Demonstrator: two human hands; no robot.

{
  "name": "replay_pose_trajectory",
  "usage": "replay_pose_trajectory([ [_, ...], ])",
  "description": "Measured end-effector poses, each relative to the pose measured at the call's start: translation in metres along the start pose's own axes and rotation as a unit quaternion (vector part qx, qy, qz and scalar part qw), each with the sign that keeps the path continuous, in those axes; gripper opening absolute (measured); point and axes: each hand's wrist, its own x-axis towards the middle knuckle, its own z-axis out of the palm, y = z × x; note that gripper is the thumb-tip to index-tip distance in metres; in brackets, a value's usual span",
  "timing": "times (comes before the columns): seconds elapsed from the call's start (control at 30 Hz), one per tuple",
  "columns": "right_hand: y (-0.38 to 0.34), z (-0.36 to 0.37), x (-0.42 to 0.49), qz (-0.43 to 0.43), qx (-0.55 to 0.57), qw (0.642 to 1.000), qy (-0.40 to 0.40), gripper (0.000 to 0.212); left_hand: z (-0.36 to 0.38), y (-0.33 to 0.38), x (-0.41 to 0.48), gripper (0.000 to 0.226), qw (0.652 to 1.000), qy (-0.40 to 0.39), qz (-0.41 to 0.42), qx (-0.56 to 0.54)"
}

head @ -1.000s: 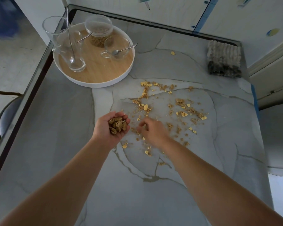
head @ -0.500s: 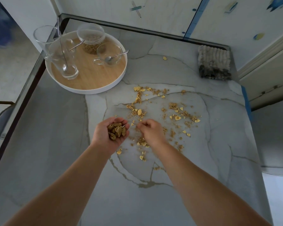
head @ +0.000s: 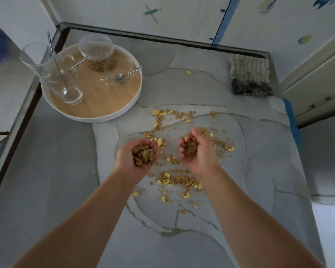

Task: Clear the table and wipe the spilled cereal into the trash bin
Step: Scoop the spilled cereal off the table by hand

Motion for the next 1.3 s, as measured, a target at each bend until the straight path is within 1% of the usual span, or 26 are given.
replay_pose_trajectory([
  [0.03,0.001,0.007,0.008,0.002,-0.09,0.996,0.013,0.036,-0.003,0.005,0.001,0.04,1.0,0.009,0.005,-0.002],
  [0.07,0.003,0.013,0.014,-0.007,-0.209,0.978,0.024,0.033,-0.005,0.008,0.002,0.036,1.0,0.019,0.01,-0.003],
  [0.1,0.005,0.02,0.02,-0.029,-0.339,0.94,0.031,0.028,-0.007,0.011,0.003,0.033,0.999,0.028,0.014,-0.007],
  [0.17,0.01,0.033,0.031,-0.091,-0.551,0.829,0.017,0.021,-0.01,0.017,0.004,0.03,0.999,0.039,0.016,-0.015],
  [0.2,0.013,0.039,0.036,-0.117,-0.618,0.777,0.002,0.019,-0.012,0.02,0.005,0.03,0.999,0.043,0.018,-0.02],
  [0.27,0.021,0.052,0.044,-0.124,-0.716,0.687,-0.022,0.025,-0.013,0.024,0.007,0.027,0.998,0.044,0.021,-0.031],
  [0.33,0.027,0.062,0.052,-0.124,-0.792,0.597,-0.021,0.033,-0.013,0.028,0.009,0.025,0.998,0.039,0.023,-0.041],
  [0.4,0.03,0.068,0.058,-0.146,-0.825,0.546,-0.018,0.031,-0.012,0.032,0.01,0.027,0.998,0.036,0.027,-0.041],
  [0.47,0.031,0.071,0.063,-0.171,-0.84,0.514,-0.024,0.024,-0.009,0.035,0.011,0.03,0.998,0.034,0.033,-0.034],
  [0.53,0.03,0.074,0.067,-0.188,-0.85,0.492,-0.028,0.017,-0.008,0.037,0.014,0.03,0.998,0.036,0.035,-0.031],
  [0.57,0.03,0.075,0.068,-0.193,-0.85,0.49,-0.025,0.016,-0.007,0.037,0.016,0.03,0.998,0.038,0.034,-0.031],
  [0.6,0.03,0.076,0.069,-0.192,-0.844,0.5,-0.02,0.016,-0.007,0.037,0.017,0.03,0.998,0.039,0.031,-0.034],
  [0.63,0.029,0.076,0.069,-0.187,-0.831,0.524,-0.013,0.017,-0.006,0.036,0.018,0.032,0.998,0.04,0.029,-0.036],
  [0.67,0.026,0.073,0.068,-0.177,-0.804,0.568,-0.005,0.018,-0.003,0.034,0.021,0.033,0.998,0.039,0.026,-0.036],
  [0.7,0.027,0.071,0.067,-0.16,-0.756,0.635,-0.004,0.019,-0.003,0.034,0.022,0.035,0.998,0.042,0.026,-0.036],
  [0.73,0.024,0.068,0.066,-0.139,-0.683,0.717,0.001,0.017,-0.001,0.033,0.024,0.035,0.998,0.042,0.026,-0.035],
  [0.8,0.013,0.058,0.061,-0.089,-0.46,0.883,0.022,0.015,0.007,0.032,0.029,0.032,0.998,0.037,0.028,-0.036],
  [0.83,0.007,0.053,0.059,-0.062,-0.334,0.94,0.036,0.022,0.012,0.032,0.032,0.031,0.998,0.032,0.03,-0.039],
  [0.87,0.001,0.046,0.057,-0.039,-0.213,0.975,0.044,0.027,0.017,0.032,0.035,0.03,0.998,0.026,0.032,-0.042],
  [0.9,-0.006,0.039,0.055,-0.025,-0.107,0.993,0.043,0.028,0.022,0.032,0.037,0.03,0.998,0.02,0.034,-0.042],
  [0.93,-0.012,0.032,0.052,-0.016,-0.027,0.999,0.036,0.028,0.026,0.032,0.04,0.03,0.998,0.014,0.035,-0.042],
  [0.97,-0.016,0.026,0.051,-0.015,0.023,0.999,0.024,0.027,0.029,0.033,0.041,0.03,0.998,0.01,0.039,-0.042],
  [1.03,-0.025,0.013,0.047,-0.025,0.058,0.998,-0.007,0.026,0.035,0.03,0.046,0.03,0.998,0.007,0.041,-0.039],
  [1.17,-0.037,-0.004,0.047,-0.045,0.045,0.996,-0.057,0.016,0.041,0.025,0.05,0.029,0.999,0.007,0.038,-0.032],
  [1.23,-0.042,-0.012,0.05,-0.04,0.008,0.999,-0.034,0.019,0.042,0.021,0.051,0.03,0.999,0.008,0.036,-0.027],
  [1.3,-0.046,-0.016,0.054,-0.047,-0.119,0.992,0.024,0.027,0.043,0.019,0.053,0.031,0.999,0.009,0.035,-0.023],
])
